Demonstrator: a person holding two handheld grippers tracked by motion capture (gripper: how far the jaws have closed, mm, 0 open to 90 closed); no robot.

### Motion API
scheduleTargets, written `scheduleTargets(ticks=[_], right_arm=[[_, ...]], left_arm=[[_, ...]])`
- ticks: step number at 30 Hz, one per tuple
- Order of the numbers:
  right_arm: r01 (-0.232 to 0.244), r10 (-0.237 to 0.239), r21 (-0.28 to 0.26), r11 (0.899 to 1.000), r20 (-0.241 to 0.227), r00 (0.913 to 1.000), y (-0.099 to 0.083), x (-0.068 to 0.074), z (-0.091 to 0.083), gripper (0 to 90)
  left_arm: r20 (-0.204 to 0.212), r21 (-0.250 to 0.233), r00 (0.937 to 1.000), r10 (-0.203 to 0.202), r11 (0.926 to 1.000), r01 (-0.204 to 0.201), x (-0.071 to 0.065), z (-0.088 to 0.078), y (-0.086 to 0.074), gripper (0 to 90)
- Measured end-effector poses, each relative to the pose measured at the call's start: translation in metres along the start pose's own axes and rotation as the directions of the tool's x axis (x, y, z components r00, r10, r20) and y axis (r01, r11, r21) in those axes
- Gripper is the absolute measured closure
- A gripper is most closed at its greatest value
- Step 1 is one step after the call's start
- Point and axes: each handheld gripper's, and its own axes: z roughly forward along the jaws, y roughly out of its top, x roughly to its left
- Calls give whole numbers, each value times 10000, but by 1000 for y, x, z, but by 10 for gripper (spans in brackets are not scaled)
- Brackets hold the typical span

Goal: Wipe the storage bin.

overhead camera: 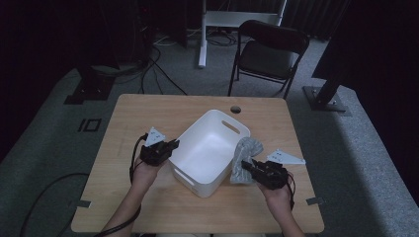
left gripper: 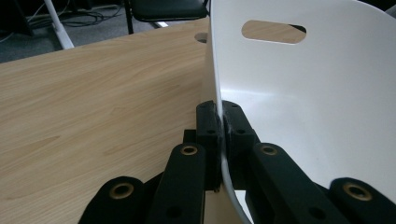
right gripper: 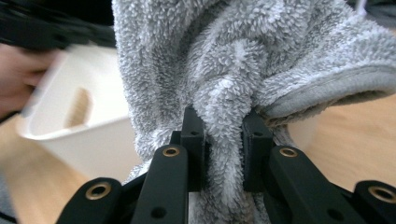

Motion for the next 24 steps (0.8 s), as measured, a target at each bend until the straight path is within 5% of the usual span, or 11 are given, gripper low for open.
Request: scheduleTargets(ticks=[5, 9, 24], right_arm=[[423, -422, 2, 9991, -442, 9981, 2, 19, 1, 756], [821, -790, 537, 9952, -570, 9952, -7, 29, 17, 756], [953, -921, 1019, 9902, -356, 9951, -18, 30, 34, 758]], left_arm=[[34, 5, 10000, 7, 10000, -7, 0, 0, 0, 872], [68, 13, 10000, 21, 10000, -21, 0, 0, 0, 872], [299, -8, 9995, 96, 10000, -96, 1, 1, 0, 870]])
